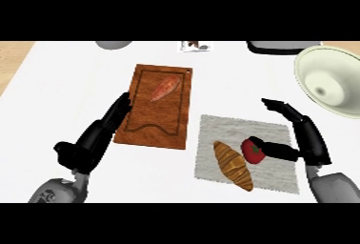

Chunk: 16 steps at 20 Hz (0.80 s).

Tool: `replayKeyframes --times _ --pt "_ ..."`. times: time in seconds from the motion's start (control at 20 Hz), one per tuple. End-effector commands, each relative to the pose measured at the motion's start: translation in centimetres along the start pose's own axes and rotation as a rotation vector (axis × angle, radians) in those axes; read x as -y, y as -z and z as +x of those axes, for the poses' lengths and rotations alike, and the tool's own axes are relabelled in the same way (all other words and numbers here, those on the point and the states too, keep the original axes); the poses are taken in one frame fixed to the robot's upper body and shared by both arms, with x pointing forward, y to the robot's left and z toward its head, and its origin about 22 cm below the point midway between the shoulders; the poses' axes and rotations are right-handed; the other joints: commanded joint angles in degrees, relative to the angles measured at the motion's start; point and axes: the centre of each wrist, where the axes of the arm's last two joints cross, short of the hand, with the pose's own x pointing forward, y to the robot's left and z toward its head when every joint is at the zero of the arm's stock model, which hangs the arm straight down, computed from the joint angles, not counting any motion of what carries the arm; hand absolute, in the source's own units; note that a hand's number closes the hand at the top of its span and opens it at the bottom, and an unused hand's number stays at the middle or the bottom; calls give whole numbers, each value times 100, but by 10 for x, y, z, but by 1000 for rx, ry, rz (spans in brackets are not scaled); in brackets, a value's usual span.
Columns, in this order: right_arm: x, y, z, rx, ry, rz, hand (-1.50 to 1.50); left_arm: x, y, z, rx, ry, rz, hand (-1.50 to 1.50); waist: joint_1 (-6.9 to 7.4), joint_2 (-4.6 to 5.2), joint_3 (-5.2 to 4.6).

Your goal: Pick the tomato from the placemat and place it in the bowl

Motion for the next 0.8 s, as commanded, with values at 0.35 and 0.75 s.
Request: replayKeyframes --times 0.35,0.75 --pt "39 37 47 -223 -675 346 -150 8 7 2 11 12 -48 0 106 -20 -32" --pt "22 60 106 -486 -764 754 -150 2 -2 4 0 21 -46 0 108 -33 -19"
